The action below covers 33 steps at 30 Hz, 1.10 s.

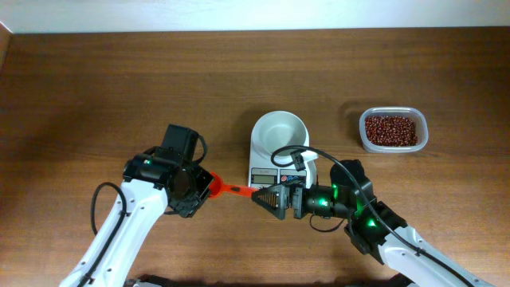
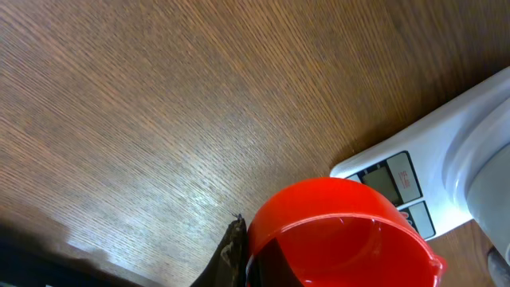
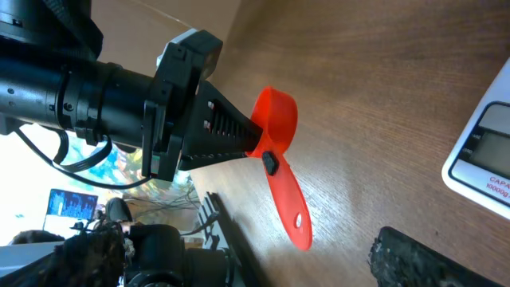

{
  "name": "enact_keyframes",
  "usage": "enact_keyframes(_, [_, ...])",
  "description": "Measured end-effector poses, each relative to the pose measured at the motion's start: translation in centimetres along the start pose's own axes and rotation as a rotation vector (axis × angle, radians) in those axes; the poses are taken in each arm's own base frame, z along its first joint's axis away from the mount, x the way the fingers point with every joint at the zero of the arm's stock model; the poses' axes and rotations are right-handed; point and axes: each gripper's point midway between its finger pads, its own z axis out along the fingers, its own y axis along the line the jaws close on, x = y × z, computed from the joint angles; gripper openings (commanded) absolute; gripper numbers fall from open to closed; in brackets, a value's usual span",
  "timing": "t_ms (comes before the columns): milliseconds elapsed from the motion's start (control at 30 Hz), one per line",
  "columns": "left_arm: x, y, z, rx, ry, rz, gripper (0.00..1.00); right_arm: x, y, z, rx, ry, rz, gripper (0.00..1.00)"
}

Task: Scoop and weigh 50g on scale
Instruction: 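Grasp scoop handle with right gripper and release left gripper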

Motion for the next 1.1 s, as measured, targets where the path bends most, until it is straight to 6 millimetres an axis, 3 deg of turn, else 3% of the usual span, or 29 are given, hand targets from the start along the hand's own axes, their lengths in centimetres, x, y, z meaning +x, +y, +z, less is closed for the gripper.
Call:
enact_keyframes(100, [0.5,-0.2,0.0,0.012,0.028,0.0,0.0,0.0,0.1,0.1,-0.003,-0.003,-0.002,0.91])
enact_keyframes(267, [1.2,-0.5,0.0,0.026,0.063,0.004,0.0,1.3,2.1,1.4,-0.048,0.019,-0.037,0.8])
enact_keyframes(500, [2.8,-1.6,0.2,0.052,0.084,0.07,0.0,1.4,0.1,2.6,0.029,-0.002,0.081,0.64])
enact_keyframes(633, [4.4,-2.1,0.4,0.054,0.095,0.138,0.0,1.2,0.2,2.6,0.028,-0.01,0.087,0.48])
enact_keyframes(767, [4.4,-2.1,0.4,0.052,0.093,0.137,0.0,1.1,0.1,2.6,0.033,-0.016,0.112,0.23])
enact_keyframes(900, [4.4,-2.1,0.4,0.052,0.094,0.136,0.0,1.1,-0.3,2.7,0.046,-0.021,0.13,0.21])
enact_keyframes(1100, [4.4,-2.1,0.4,0.051,0.095,0.114,0.0,1.0,-0.5,2.7,0.056,-0.031,0.167,0.08])
